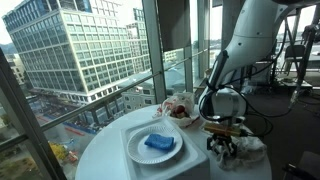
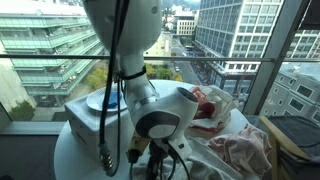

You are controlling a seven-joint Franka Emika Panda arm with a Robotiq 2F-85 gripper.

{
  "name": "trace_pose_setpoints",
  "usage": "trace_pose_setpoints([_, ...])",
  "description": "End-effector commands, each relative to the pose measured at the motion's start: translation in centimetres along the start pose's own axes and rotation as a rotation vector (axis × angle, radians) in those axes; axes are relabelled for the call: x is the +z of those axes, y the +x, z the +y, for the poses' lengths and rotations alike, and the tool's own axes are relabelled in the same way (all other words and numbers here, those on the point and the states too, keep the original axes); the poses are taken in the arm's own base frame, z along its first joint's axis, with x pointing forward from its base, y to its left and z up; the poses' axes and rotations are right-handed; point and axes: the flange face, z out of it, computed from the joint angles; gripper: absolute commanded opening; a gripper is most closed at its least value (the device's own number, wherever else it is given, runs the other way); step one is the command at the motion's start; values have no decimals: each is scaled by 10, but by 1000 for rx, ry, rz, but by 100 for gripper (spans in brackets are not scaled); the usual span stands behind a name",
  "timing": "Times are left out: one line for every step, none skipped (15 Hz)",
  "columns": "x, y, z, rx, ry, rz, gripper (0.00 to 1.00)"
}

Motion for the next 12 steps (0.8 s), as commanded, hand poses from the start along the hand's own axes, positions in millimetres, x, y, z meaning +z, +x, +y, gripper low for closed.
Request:
trace_pose_setpoints([12, -16, -4, -59, -28, -39, 0])
trace_pose_setpoints([14, -21, -5, -87, -37, -54, 0])
trace_pose_setpoints([15, -27, -6, -116, -43, -69, 1])
trace_pose_setpoints([16, -33, -8, -146, -49, -82, 1])
trace_pose_setpoints([17, -39, -9, -183, -55, -96, 0])
trace_pose_setpoints([18, -44, -9, -210, -60, -108, 0])
trace_pose_setpoints([18, -49, -9, -237, -61, -114, 0])
trace_pose_setpoints([16, -54, -9, -263, -60, -120, 0])
trace_pose_setpoints([13, -60, -8, -292, -52, -126, 0])
trace_pose_setpoints([12, -64, -7, -324, -45, -128, 0])
trace_pose_setpoints([10, -70, -5, -364, -42, -142, 0])
trace_pose_setpoints([9, -76, -3, -403, -42, -160, 0])
